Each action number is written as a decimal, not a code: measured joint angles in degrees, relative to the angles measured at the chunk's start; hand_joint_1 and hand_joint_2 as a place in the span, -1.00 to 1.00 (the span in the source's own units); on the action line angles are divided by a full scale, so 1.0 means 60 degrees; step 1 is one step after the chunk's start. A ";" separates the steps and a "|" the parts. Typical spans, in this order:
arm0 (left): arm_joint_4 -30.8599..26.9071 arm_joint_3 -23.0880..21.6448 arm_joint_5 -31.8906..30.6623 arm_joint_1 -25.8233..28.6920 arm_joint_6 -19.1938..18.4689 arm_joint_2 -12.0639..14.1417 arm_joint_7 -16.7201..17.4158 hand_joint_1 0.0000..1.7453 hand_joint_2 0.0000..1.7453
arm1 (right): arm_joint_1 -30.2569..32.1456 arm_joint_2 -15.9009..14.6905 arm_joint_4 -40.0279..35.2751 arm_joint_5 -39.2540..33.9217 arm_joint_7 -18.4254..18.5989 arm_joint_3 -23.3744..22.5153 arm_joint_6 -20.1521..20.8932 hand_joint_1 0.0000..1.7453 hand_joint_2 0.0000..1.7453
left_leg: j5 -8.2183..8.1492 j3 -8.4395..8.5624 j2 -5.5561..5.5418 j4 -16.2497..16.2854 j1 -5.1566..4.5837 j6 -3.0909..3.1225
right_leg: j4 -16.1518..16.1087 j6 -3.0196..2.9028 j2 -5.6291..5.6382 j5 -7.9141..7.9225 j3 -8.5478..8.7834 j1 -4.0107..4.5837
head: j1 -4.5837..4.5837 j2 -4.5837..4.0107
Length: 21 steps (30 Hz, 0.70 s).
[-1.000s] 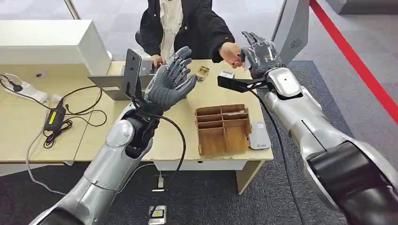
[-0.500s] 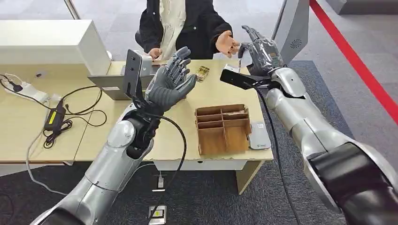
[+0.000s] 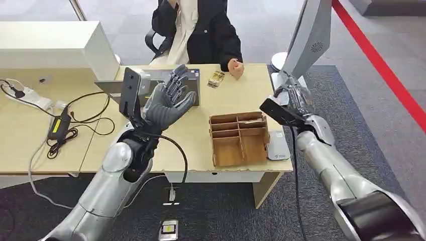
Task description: Pass the card to the sensor for recognition and then transmit it.
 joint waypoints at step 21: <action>-0.0422 -0.0007 -0.0040 0.0124 -0.0280 0.0149 0.0138 -1.00 1.00 | 0.1400 -0.0848 -0.1387 0.0156 0.0324 -0.0845 0.0371 1.00 1.00 | 0.0000 0.0002 0.0006 -0.0001 0.0000 0.0000 | 0.0001 0.0000 0.0001 0.0000 0.0000 0.0000 | 0.0004 0.0000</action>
